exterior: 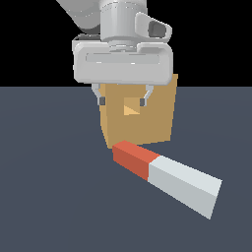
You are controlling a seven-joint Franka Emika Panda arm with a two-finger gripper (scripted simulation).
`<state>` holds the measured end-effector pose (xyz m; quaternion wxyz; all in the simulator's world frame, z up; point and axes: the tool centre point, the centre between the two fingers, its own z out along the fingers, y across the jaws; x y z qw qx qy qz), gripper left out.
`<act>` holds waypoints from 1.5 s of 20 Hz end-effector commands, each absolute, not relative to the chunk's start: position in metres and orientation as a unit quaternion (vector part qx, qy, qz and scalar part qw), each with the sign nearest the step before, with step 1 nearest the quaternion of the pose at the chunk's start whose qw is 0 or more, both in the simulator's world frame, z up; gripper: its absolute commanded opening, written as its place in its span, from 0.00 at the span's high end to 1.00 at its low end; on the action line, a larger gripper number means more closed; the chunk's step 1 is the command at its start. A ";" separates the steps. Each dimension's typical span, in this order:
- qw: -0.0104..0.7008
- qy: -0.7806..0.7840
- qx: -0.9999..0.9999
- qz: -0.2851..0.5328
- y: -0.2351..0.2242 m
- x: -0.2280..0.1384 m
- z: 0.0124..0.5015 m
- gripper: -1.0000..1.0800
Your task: Insert the peg into the horizontal hole in a box.
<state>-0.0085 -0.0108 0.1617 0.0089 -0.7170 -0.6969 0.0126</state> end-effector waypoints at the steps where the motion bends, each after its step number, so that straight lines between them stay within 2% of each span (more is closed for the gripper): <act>1: 0.009 -0.697 -0.717 0.013 -0.011 -0.009 0.162 0.04; 16: 0.008 -0.740 -0.673 0.011 -0.030 0.001 0.148 0.04; 30: 0.004 -0.834 -0.552 0.006 -0.070 0.036 0.115 0.04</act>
